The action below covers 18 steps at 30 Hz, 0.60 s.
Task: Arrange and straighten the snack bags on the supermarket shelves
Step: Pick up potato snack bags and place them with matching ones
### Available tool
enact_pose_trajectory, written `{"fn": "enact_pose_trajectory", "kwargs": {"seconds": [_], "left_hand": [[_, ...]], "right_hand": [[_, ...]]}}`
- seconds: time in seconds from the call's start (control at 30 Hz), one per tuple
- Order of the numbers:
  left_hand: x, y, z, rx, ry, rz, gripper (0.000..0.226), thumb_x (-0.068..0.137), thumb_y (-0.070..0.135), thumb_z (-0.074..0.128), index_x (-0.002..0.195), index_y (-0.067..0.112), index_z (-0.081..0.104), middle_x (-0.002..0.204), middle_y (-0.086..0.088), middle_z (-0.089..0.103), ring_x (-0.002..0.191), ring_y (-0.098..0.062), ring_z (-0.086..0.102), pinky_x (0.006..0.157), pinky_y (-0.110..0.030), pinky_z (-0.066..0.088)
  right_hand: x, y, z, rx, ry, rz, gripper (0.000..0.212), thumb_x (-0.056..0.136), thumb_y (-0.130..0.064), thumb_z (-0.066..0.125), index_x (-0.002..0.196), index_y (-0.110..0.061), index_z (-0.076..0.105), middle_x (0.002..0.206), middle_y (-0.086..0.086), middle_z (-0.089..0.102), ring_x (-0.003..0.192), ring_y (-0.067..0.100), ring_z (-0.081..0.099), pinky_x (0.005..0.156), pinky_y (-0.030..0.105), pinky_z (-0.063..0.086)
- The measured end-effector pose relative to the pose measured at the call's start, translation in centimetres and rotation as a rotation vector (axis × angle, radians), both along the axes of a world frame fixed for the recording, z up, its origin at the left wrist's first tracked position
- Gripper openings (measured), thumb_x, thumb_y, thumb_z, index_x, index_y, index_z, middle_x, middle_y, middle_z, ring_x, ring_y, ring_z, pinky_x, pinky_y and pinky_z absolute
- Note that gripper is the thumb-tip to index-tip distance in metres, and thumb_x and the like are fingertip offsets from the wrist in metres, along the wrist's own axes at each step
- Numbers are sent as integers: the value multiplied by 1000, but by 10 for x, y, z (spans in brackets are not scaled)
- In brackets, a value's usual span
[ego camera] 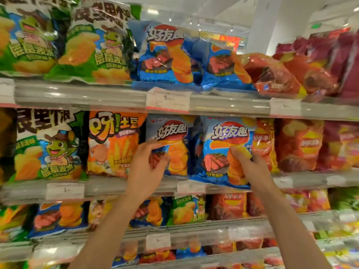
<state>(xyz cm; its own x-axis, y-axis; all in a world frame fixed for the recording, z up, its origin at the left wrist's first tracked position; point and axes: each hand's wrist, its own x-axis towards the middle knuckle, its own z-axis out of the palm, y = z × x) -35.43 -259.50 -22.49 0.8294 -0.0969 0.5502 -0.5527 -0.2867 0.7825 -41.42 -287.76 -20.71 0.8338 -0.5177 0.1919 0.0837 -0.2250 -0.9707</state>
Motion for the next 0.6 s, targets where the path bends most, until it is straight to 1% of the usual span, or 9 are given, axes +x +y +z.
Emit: {"fn": "enact_pose_trajectory", "kwargs": {"seconds": [0.03,0.1,0.17,0.23,0.27,0.37,0.43,0.53,0.6], "left_hand": [[5,-7,-2,56,-28,42,32,94,20,72,123,28,61,138,6,51,123,2,51,111,-23,41],[11,-16,-5,134,-40,124,40,93,19,73,130,24,60,148,-2,45,138,-14,43,119,-34,34],[13,-23,-7,190,-45,188,49,93,22,73,139,19,57,154,-7,38,146,-24,34,121,-35,26],[14,-27,-10,222,-58,227,53,93,23,72,143,17,53,159,-9,33,149,-25,28,119,-30,20],[14,-29,-12,232,-60,231,54,94,24,72,144,17,52,160,-8,31,149,-25,27,118,-30,20],[16,-31,-16,258,-70,253,56,97,28,68,148,20,48,163,-8,29,151,-26,26,121,-35,22],[19,-33,-19,267,-87,268,57,98,29,67,149,20,46,163,-8,29,151,-25,25,120,-34,21],[20,-37,-22,257,-90,260,57,100,32,62,151,21,42,166,-5,22,155,-21,17,121,-32,16],[21,-39,-24,236,-67,226,58,101,35,59,154,24,38,169,0,15,157,-17,9,122,-31,13]], "right_hand": [[9,-8,4,-27,-8,4,38,86,-51,73,111,-23,67,97,-3,76,82,12,71,75,35,57],[27,-19,8,-67,-12,23,34,89,-46,72,112,-23,65,101,-1,75,85,11,70,74,29,55],[43,-21,8,-101,-21,38,47,91,-45,71,127,-17,59,111,0,71,96,14,68,79,29,54],[56,-21,3,-124,-9,44,75,89,-53,69,147,-12,44,132,5,63,120,25,61,100,38,49],[58,-21,0,-139,-15,50,85,87,-57,69,152,-12,37,136,5,60,126,26,58,104,38,46],[54,-22,-10,-246,-143,31,84,91,-48,69,156,-18,26,132,-1,61,125,20,59,101,28,45],[50,-18,-19,-382,-241,13,85,92,-52,66,158,-23,19,150,4,47,138,22,48,114,34,39],[46,-1,-30,-660,-287,-82,85,98,-51,57,162,-19,13,169,9,12,155,23,14,121,26,17],[49,6,-33,-808,-275,-124,82,101,-58,47,163,-17,11,169,13,7,156,29,13,124,37,20]]}}
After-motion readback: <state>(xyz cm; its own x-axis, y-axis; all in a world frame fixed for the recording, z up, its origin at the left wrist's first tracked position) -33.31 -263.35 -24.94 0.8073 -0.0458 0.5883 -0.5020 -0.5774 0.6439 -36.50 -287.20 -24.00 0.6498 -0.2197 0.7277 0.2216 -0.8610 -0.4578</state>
